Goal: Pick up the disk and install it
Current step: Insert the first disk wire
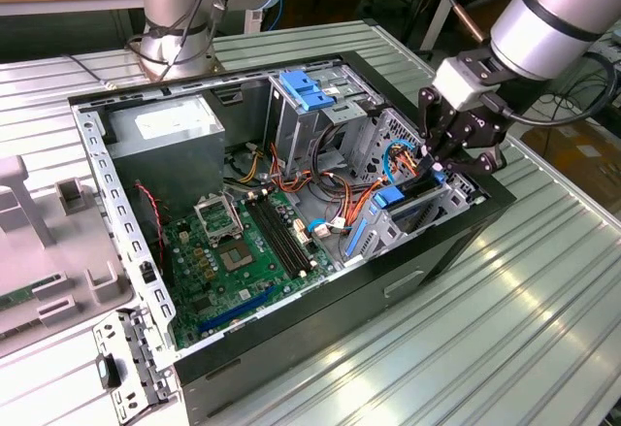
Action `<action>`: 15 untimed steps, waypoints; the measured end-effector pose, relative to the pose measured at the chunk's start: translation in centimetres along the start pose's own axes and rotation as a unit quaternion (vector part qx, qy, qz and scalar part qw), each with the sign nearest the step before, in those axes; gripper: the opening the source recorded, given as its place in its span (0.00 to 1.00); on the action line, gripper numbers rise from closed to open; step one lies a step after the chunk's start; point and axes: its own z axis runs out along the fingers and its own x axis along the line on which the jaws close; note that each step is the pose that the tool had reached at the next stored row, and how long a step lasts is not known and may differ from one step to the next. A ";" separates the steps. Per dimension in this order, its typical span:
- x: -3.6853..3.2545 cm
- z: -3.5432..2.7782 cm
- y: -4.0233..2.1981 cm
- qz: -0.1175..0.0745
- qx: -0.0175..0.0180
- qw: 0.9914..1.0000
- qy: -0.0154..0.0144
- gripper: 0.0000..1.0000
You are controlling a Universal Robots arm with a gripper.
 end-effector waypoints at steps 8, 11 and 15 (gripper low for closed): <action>0.04 0.30 0.08 0.000 0.000 1.000 0.000 0.11; -0.02 -0.14 -0.10 0.000 0.000 1.000 -0.001 0.11; -0.10 -0.73 -0.55 0.000 0.000 1.000 -0.001 0.11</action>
